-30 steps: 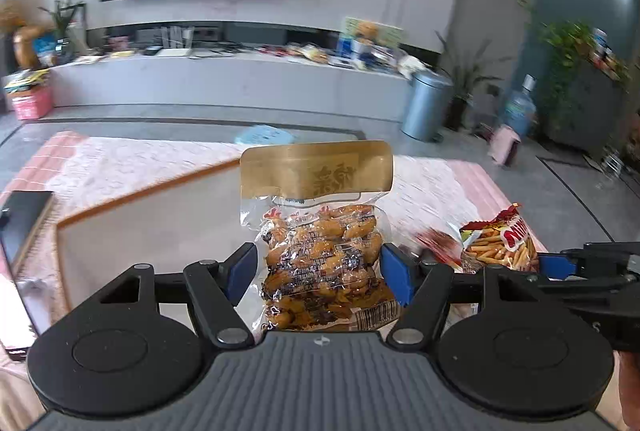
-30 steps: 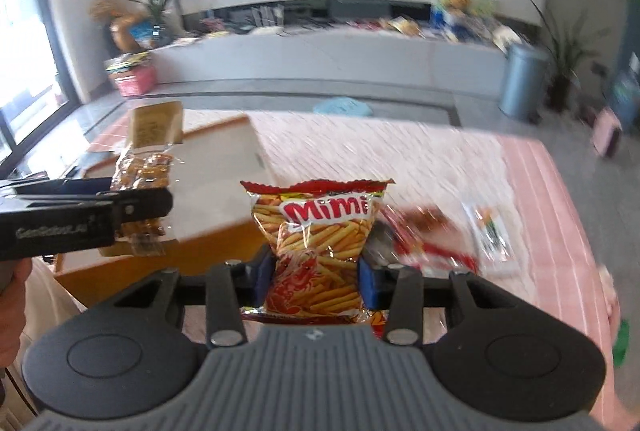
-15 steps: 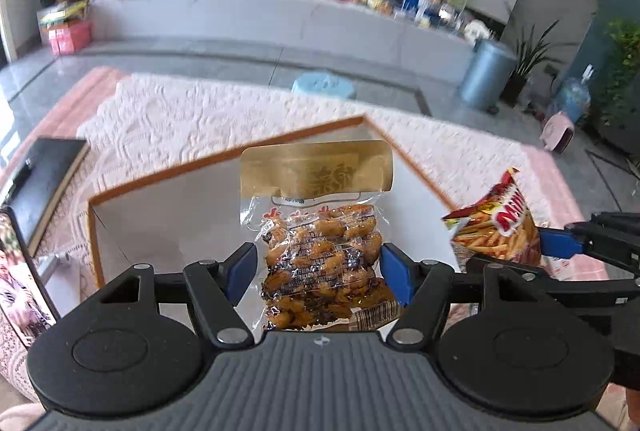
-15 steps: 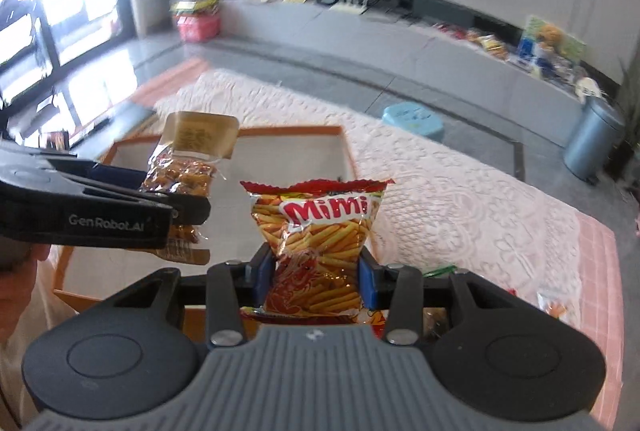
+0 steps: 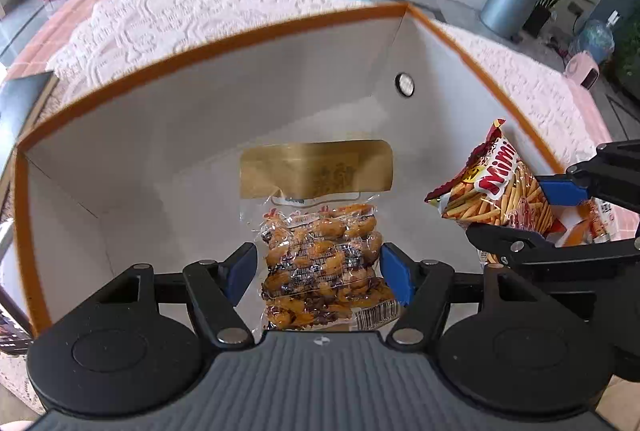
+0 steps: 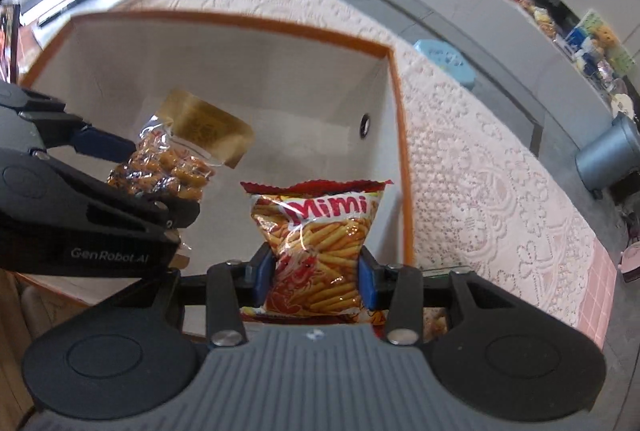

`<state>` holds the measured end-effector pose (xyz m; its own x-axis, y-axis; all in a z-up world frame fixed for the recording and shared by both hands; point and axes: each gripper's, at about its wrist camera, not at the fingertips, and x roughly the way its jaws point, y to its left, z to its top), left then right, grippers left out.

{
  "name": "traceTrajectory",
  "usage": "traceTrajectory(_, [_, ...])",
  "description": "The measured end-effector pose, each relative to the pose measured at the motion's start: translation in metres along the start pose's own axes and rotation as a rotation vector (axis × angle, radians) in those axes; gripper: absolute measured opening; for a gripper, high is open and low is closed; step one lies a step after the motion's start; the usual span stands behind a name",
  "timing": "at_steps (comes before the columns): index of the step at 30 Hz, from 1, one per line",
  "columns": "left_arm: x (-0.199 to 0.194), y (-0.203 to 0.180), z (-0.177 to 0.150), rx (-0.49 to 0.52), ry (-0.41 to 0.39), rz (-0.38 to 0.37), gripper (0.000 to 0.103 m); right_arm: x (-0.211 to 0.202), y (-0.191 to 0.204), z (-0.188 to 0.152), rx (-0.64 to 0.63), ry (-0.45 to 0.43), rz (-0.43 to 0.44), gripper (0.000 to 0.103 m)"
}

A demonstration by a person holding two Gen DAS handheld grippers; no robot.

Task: Organize snacks
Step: 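Carry both bags into the orange box and open both tools to release them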

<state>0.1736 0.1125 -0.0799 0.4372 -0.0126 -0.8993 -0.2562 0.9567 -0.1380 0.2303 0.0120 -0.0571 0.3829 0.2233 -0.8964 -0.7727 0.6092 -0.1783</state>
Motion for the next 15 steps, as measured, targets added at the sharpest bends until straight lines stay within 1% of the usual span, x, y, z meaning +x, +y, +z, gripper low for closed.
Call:
traceTrajectory(5, [0.011,0.004,0.002,-0.020,0.056,-0.009,0.077,0.013,0.001,0.005,-0.039,0.063,0.022,0.040])
traceTrajectory(10, [0.014,0.008,0.004,-0.041,0.094,-0.018,0.078,0.023,-0.001,0.011,-0.039,0.119,0.041,0.041])
traceTrajectory(13, [0.017,0.013,0.004,-0.073,0.117,-0.042,0.077,0.025,-0.001,0.012,-0.046,0.136,0.040,0.041])
traceTrajectory(14, [0.016,0.015,0.003,-0.082,0.113,-0.050,0.075,0.024,0.000,0.012,-0.047,0.139,0.039,0.041])
traceTrajectory(15, [0.015,0.016,0.003,-0.088,0.108,-0.069,0.076,0.025,-0.001,0.012,-0.048,0.140,0.038,0.041])
